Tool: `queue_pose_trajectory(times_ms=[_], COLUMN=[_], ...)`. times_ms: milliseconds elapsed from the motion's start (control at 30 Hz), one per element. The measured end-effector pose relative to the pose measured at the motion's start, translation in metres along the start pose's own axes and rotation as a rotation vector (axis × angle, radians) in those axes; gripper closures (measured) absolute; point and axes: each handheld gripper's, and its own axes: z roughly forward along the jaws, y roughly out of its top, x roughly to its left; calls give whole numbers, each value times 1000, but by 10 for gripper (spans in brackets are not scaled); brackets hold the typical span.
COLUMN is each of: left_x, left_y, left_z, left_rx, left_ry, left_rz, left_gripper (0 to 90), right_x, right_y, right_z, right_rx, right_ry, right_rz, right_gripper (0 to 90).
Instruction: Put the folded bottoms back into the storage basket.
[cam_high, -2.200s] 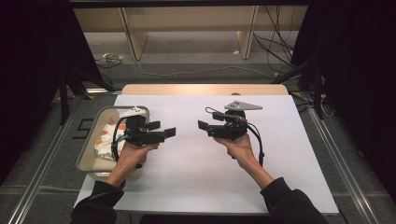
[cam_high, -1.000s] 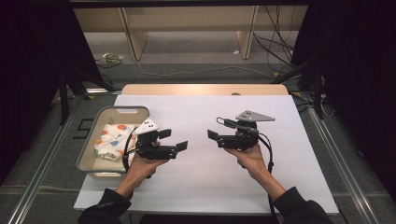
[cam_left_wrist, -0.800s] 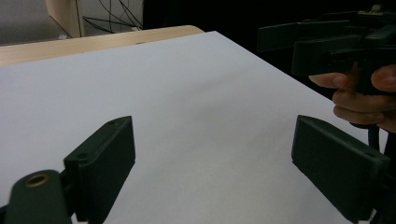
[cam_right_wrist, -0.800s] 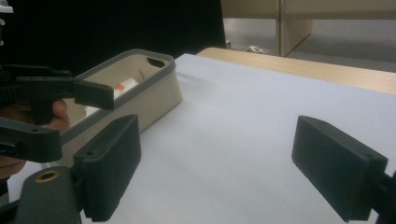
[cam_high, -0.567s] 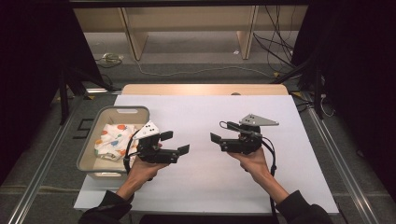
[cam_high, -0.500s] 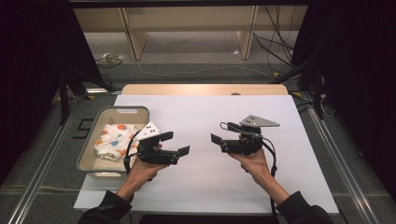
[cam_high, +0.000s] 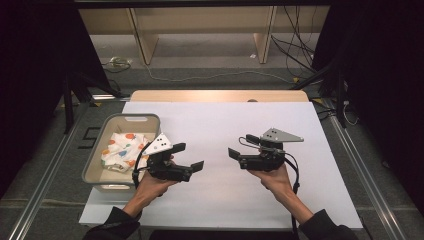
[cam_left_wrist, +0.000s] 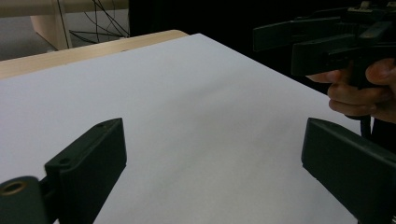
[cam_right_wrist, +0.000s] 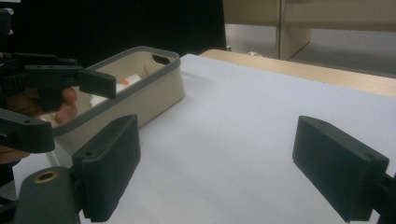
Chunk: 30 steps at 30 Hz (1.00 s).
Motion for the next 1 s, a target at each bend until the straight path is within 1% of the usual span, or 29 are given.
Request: queue_pose_trajectory(times_ms=[100, 233, 433, 500, 633, 700, 900, 1000], left_x=[0, -1, -2, -2, -4, -5, -6, -7], left_y=[-2, -3, -5, -6, -7, -7, -8, -9], left_z=[0, -2, -5, -6, -6, -6, -9, -9], left_rx=[7, -1, -10, -12, -10, -11, -14, -14], left_ry=[2, 3, 3, 5, 5, 3, 0, 0], left_rz=[13, 17, 34, 32, 36, 39, 41, 48], left_gripper=[42, 39, 36, 36, 36, 33, 29, 28], right_x=[0, 0, 2, 4, 5, 5, 6, 6], right_y=[-1, -4, -8, -11, -14, -15, -19, -22], right_z=[-4, -8, -15, -18, -20, -21, -24, -25], right_rx=[-6, -7, -9, -8, -2, 1, 7, 10], right_ry=[-2, -6, -12, -15, -15, -15, -12, -13], right_rz=[-2, 3, -6, -10, -13, -24, -25, -17], right_gripper=[163, 162, 162, 162, 157, 156, 147, 145])
